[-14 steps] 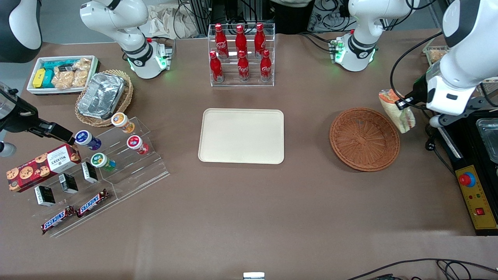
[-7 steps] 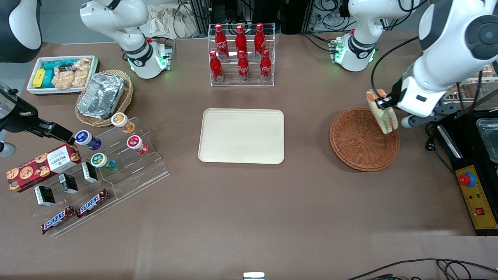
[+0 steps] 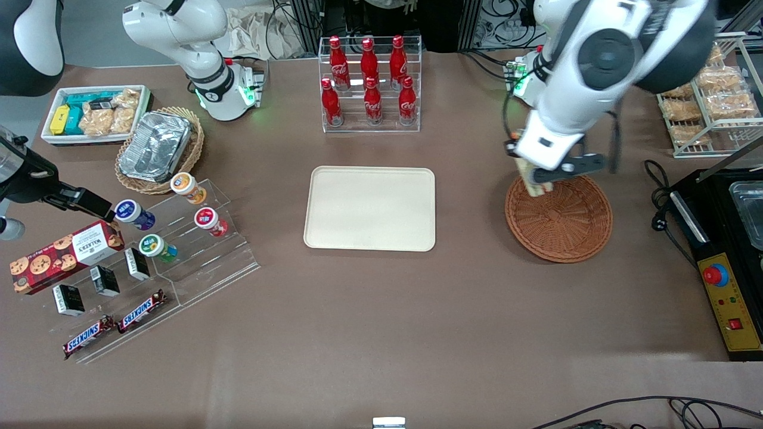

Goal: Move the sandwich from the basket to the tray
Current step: 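Carry the held sandwich over the cream tray and lower it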

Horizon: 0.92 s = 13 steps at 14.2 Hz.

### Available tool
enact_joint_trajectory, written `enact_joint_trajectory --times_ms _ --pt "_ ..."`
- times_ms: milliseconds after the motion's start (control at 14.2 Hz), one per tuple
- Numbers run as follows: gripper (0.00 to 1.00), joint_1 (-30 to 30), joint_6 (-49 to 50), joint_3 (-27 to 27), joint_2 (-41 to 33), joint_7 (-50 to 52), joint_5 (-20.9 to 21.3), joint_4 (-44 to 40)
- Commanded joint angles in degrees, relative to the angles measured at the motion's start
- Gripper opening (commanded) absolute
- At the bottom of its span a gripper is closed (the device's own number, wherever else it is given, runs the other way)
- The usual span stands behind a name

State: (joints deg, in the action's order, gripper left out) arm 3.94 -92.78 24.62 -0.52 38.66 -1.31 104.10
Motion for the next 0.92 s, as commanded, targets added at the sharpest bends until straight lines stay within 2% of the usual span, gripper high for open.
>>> enact_joint_trajectory --times_ms 0,141,282,352,563,845 --pt "0.0 3.96 -3.45 1.39 3.06 7.63 0.79 -1.62" --pt "0.0 4.67 -5.82 1.74 4.21 8.71 0.26 -1.62" --pt "0.0 8.78 -6.36 1.57 3.86 7.84 1.13 -1.62" --pt "0.0 8.98 -7.14 1.48 4.21 7.83 0.88 -1.62" --pt "0.0 11.51 -14.42 1.66 5.96 7.31 1.05 1.0" --pt "0.0 14.42 -26.28 1.57 11.58 0.64 3.33 5.05"
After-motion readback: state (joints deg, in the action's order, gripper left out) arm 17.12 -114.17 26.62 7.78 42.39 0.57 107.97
